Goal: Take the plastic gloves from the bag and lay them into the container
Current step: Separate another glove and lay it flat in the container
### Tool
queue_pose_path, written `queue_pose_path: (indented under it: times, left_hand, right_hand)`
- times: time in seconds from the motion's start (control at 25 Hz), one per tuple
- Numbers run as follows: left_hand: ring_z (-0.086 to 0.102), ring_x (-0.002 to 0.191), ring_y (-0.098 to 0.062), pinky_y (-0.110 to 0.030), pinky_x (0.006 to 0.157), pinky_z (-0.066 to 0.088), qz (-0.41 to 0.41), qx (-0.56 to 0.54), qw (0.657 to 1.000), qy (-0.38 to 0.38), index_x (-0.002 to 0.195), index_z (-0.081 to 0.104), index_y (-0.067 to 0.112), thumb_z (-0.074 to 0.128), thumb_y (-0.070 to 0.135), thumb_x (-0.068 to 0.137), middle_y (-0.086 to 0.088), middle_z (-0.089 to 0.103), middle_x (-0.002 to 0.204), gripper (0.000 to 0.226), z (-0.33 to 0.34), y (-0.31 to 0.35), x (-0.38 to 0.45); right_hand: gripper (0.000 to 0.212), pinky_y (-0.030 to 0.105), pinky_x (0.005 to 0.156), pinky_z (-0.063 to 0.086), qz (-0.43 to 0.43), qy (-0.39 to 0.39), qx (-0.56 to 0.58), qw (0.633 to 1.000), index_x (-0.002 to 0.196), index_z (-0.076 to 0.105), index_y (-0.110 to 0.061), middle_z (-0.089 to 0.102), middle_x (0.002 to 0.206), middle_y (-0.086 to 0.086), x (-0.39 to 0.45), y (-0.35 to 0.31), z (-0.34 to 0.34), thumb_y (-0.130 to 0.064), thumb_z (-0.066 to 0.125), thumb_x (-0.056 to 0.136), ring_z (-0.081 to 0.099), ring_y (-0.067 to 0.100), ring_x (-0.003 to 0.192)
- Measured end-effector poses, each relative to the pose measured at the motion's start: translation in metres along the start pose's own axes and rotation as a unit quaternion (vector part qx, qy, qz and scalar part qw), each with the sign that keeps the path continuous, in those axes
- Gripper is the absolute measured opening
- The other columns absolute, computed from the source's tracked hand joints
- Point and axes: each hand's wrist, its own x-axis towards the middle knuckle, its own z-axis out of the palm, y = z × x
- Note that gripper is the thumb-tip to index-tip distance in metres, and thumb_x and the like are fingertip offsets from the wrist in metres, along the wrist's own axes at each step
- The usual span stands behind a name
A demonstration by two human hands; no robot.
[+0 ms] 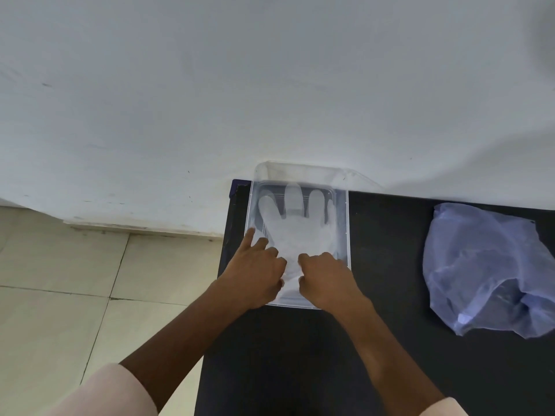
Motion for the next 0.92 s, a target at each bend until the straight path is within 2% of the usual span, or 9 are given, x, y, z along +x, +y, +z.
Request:
queue_pose_path:
  times: [0.12, 0.24, 0.32, 0.4, 0.48, 0.56, 0.68, 0.8, 0.92]
  left_hand:
    - [0.031, 0.143, -0.023, -0.054, 0.118, -0.001, 0.006, -0.034, 0.999, 0.042, 0.136, 0.052, 0.027, 0.041, 0.049, 0.097, 0.001, 0.050, 0.147, 0.046, -0.010, -0.012, -0.006]
    - [0.049, 0.130, -0.019, -0.051, 0.115, 0.020, 0.027, -0.161, 0.973, 0.166, 0.124, 0.063, 0.025, 0.056, 0.040, 0.093, 0.002, 0.063, 0.131, 0.035, -0.019, -0.033, -0.007]
    - [0.062, 0.108, -0.019, -0.045, 0.101, 0.044, 0.001, -0.272, 0.922, 0.277, 0.114, 0.067, 0.022, 0.064, 0.028, 0.089, 0.000, 0.070, 0.117, 0.026, -0.022, -0.050, -0.005]
    - [0.062, 0.092, -0.017, -0.028, 0.083, 0.049, -0.071, -0.378, 0.853, 0.352, 0.108, 0.069, 0.017, 0.063, 0.015, 0.089, -0.002, 0.071, 0.107, 0.019, -0.023, -0.062, -0.003]
    - [0.063, 0.091, -0.013, -0.017, 0.076, 0.048, -0.154, -0.475, 0.780, 0.377, 0.100, 0.069, 0.016, 0.060, 0.010, 0.091, 0.002, 0.071, 0.101, 0.014, -0.021, -0.066, 0.001]
    - [0.064, 0.089, -0.009, -0.018, 0.073, 0.048, -0.213, -0.534, 0.730, 0.368, 0.096, 0.066, 0.020, 0.060, 0.010, 0.092, 0.007, 0.070, 0.098, 0.013, -0.016, -0.063, 0.004]
    - [0.063, 0.088, -0.008, -0.018, 0.073, 0.048, -0.226, -0.544, 0.724, 0.358, 0.098, 0.066, 0.018, 0.061, 0.012, 0.093, 0.006, 0.069, 0.098, 0.010, -0.007, -0.057, 0.007]
    - [0.063, 0.087, -0.004, -0.018, 0.074, 0.049, -0.217, -0.539, 0.732, 0.356, 0.096, 0.066, 0.020, 0.061, 0.013, 0.093, 0.009, 0.069, 0.098, 0.009, -0.004, -0.058, 0.007]
    - [0.063, 0.087, -0.003, -0.020, 0.074, 0.050, -0.224, -0.537, 0.731, 0.357, 0.095, 0.065, 0.021, 0.061, 0.012, 0.092, 0.012, 0.068, 0.094, 0.010, 0.001, -0.064, 0.006]
  right_hand:
    - [0.038, 0.046, 0.107, 0.034, -0.013, -0.040, -0.050, 0.998, 0.129, 0.047, -0.017, 0.061, 0.124, 0.009, -0.004, -0.001, -0.012, -0.033, 0.051, 0.095, 0.053, 0.027, 0.115]
    - [0.041, 0.047, 0.105, 0.032, -0.029, -0.016, -0.061, 0.998, 0.129, 0.051, -0.021, 0.061, 0.125, 0.005, -0.009, -0.001, -0.024, -0.040, 0.050, 0.093, 0.051, 0.026, 0.118]
    - [0.033, 0.044, 0.101, 0.037, -0.036, 0.070, -0.021, 0.997, 0.123, 0.057, -0.021, 0.064, 0.120, 0.003, -0.004, -0.004, -0.029, -0.037, 0.050, 0.094, 0.055, 0.025, 0.113]
    - [0.023, 0.038, 0.093, 0.046, -0.039, 0.130, 0.074, 0.988, 0.113, 0.062, -0.019, 0.068, 0.111, 0.003, 0.013, -0.010, -0.028, -0.028, 0.051, 0.095, 0.062, 0.022, 0.101]
    - [0.020, 0.031, 0.085, 0.050, -0.020, 0.106, 0.180, 0.978, 0.111, 0.063, -0.015, 0.070, 0.110, 0.005, 0.040, -0.011, -0.017, -0.018, 0.053, 0.094, 0.065, 0.022, 0.096]
    - [0.023, 0.028, 0.084, 0.048, -0.036, 0.069, 0.210, 0.975, 0.114, 0.061, -0.011, 0.068, 0.113, 0.010, 0.064, -0.011, -0.003, -0.012, 0.049, 0.094, 0.065, 0.026, 0.100]
    - [0.025, 0.029, 0.084, 0.047, -0.055, 0.045, 0.198, 0.978, 0.115, 0.061, -0.012, 0.066, 0.115, 0.011, 0.083, -0.011, 0.006, -0.009, 0.050, 0.092, 0.063, 0.027, 0.101]
    - [0.016, 0.027, 0.081, 0.046, -0.056, 0.043, 0.206, 0.976, 0.102, 0.066, -0.013, 0.069, 0.109, 0.009, 0.097, -0.013, 0.006, -0.014, 0.061, 0.087, 0.064, 0.024, 0.096]
    - [0.011, 0.025, 0.079, 0.047, -0.059, 0.029, 0.221, 0.973, 0.093, 0.070, -0.008, 0.072, 0.101, 0.011, 0.106, -0.018, 0.007, -0.012, 0.061, 0.087, 0.063, 0.019, 0.085]
